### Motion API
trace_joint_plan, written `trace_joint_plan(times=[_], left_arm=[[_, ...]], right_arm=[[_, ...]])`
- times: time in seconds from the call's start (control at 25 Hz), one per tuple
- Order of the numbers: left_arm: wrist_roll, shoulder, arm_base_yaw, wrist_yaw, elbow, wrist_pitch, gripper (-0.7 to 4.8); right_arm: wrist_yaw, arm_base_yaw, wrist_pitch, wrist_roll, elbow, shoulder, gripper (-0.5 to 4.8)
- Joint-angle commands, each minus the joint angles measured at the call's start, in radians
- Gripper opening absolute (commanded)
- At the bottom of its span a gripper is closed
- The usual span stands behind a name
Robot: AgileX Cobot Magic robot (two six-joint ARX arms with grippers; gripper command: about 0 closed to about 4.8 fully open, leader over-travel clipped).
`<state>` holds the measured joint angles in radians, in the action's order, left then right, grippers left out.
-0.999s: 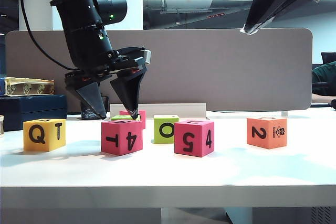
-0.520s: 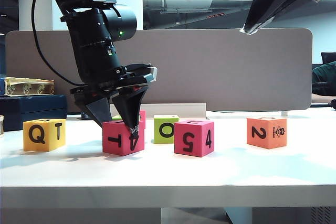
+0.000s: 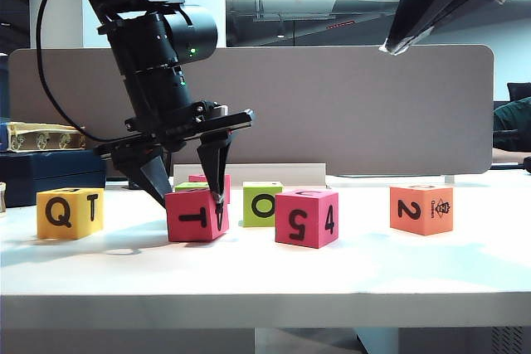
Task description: Select the appropriate blocks from the scattered letter blocks on the table and arrange them in a row to spell out "ABCD".
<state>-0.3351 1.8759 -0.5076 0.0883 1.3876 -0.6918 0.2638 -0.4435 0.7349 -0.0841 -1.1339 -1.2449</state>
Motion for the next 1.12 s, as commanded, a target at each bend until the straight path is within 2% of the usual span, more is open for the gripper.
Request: trace_joint_plan(times=[0.04, 0.2, 0.24, 0.4, 0.6, 0.84, 0.96, 1.12], left_arm=[[-0.043, -0.002, -0.012, -0.024, 0.002, 0.003, 2.75], [-0.054, -0.002, -0.018, -0.029, 0.002, 0.013, 2.79], [-0.068, -0.002, -0.018, -0.028, 0.002, 0.016, 3.00], [-0.065, -0.003, -0.019, -0.021, 0.003, 0.019, 4.73], [-0.051, -0.016, -0.019, -0.021, 0.013, 0.003, 4.76], [0.026, -0.063, -0.019, -0.027, 0.129, -0.072, 4.75], [0.095, -0.069, -0.057, -0.014, 0.177, -0.068, 4.75], [0.105, -0.066, -0.104, -0.051, 0.177, -0.040, 4.75]], right_arm=[[0.003, -0.001, -0.006, -0.002, -0.005, 0.003, -0.01], [0.004, -0.001, -0.005, -0.002, -0.005, 0.003, -0.02], [0.004, -0.001, -0.005, -0.002, -0.005, 0.003, -0.01], [0.004, -0.001, -0.005, -0.002, -0.005, 0.003, -0.02], [0.004, -0.001, -0.005, -0.002, -0.005, 0.003, -0.01], [0.002, -0.001, -0.005, -0.002, -0.005, 0.003, -0.02], [0.000, 0.000, -0.005, -0.003, -0.005, 0.003, -0.01], [-0.010, 0.000, -0.006, -0.003, -0.005, 0.003, -0.02]])
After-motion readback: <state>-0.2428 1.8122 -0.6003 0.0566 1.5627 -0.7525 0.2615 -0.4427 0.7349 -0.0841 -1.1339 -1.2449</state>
